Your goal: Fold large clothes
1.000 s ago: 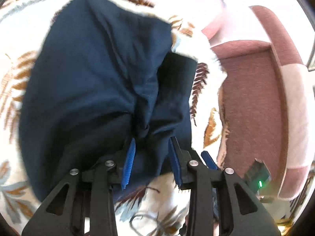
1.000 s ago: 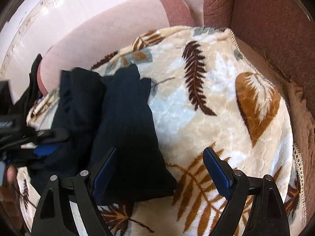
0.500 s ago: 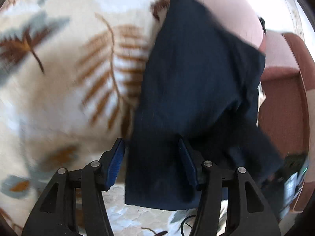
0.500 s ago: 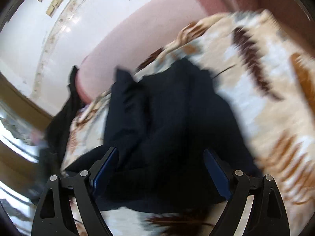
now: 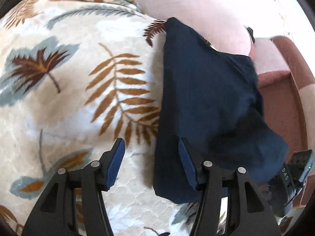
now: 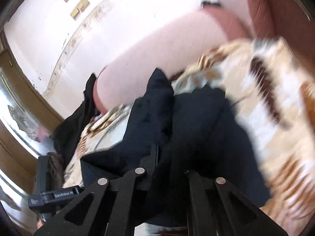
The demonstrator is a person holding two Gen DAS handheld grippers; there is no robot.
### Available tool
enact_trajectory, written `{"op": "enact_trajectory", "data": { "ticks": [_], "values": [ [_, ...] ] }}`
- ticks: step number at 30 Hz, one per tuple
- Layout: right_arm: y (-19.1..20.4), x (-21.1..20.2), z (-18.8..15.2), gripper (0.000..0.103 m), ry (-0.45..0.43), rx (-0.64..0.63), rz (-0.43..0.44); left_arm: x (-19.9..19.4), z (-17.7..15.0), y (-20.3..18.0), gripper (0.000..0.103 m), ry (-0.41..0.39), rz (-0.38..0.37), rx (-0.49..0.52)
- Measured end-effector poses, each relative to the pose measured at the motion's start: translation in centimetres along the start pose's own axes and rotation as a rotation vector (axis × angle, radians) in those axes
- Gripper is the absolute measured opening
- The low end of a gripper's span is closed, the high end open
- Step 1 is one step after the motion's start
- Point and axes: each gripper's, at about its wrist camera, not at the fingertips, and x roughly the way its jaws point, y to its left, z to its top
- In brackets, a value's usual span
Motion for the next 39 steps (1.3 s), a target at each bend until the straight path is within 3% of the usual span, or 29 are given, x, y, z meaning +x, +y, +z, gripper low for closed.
{"op": "enact_trajectory", "data": {
  "ticks": [3,5,6,8,9,11,12,13,14,15,16,17,19,20,22,26,28,31,32,36,38,39],
  "values": [
    [-4.2,1.3,-0.8,0.004,0.093,0.048,-0.105,2.4,-0.8,-1.6,0.055,0.057,0.043,0.054],
    [-6.9,3.1,-2.0,0.004,0.195,0.119,-0.112,4.5,-0.8,-3.0,0.055,0.088,0.077,0.088],
    [-7.6,2.9,-2.2,0.005,0.201,0.141,-0.09,5.0,-1.3,-3.4,0.055,0.083,0.11,0.115],
    [-8.1,1.4,-1.5,0.011,0.188,0.178,-0.073,4.6,-1.2,-4.1,0.055,0.055,0.135,0.149],
    [-8.3,0.0,-0.6,0.02,0.152,0.202,-0.108,4.1,-1.2,-4.0,0.055,0.046,0.14,0.155],
    [-8.1,-2.5,1.4,0.021,0.025,0.234,-0.106,3.2,-0.7,-3.6,0.055,0.029,0.146,0.146],
    [-7.7,-2.9,2.1,0.026,-0.005,0.239,-0.078,2.9,-0.5,-3.6,0.055,0.02,0.147,0.142],
    [-7.2,-3.0,2.9,0.039,-0.019,0.237,-0.048,2.6,-0.2,-3.6,0.055,0.01,0.148,0.141],
    [-6.1,-2.0,4.0,0.046,-0.005,0.216,0.005,2.7,0.0,-3.8,0.055,0.004,0.153,0.143],
    [-5.4,-0.9,4.6,0.059,0.023,0.194,0.041,2.5,0.0,-3.9,0.055,0.0,0.16,0.146],
    [-4.7,0.5,5.0,0.062,0.053,0.173,0.056,2.6,0.2,-4.2,0.055,0.001,0.165,0.15],
    [-4.0,2.3,5.5,0.061,0.088,0.147,0.023,3.3,0.6,-4.6,0.055,0.003,0.169,0.154],
    [-3.0,6.3,5.6,0.06,0.173,0.087,-0.138,3.4,0.7,-5.5,0.055,-0.002,0.191,0.171],
    [-2.9,7.1,5.4,0.057,0.198,0.077,-0.164,3.5,0.7,-5.8,0.055,-0.011,0.205,0.183],
    [-3.2,7.9,5.4,0.005,0.226,0.071,-0.133,4.2,0.9,-6.4,0.055,-0.028,0.222,0.206],
    [-3.7,5.2,7.0,0.004,0.064,0.053,-0.053,4.5,0.8,-6.9,0.056,-0.06,0.255,0.242],
    [-5.9,6.3,6.7,0.004,0.09,0.119,-0.087,5.4,1.0,-6.9,0.059,-0.061,0.268,0.246],
    [-8.0,9.4,5.3,0.004,0.215,0.154,-0.141,6.3,1.0,-6.9,0.06,-0.04,0.271,0.241],
    [-8.0,8.9,5.2,0.005,0.198,0.165,-0.128,6.3,1.0,-7.1,0.06,-0.042,0.281,0.247],
    [-7.1,4.8,5.6,0.02,0.171,0.207,-0.03,4.9,0.5,-7.1,0.059,-0.04,0.292,0.263],
    [-6.6,2.1,5.0,0.047,0.17,0.211,0.054,3.6,-0.3,-6.8,0.06,-0.049,0.246,0.255],
    [-6.3,1.1,4.6,0.07,0.166,0.215,0.079,3.2,-0.5,-6.7,0.06,-0.053,0.234,0.255]
  ]
}}
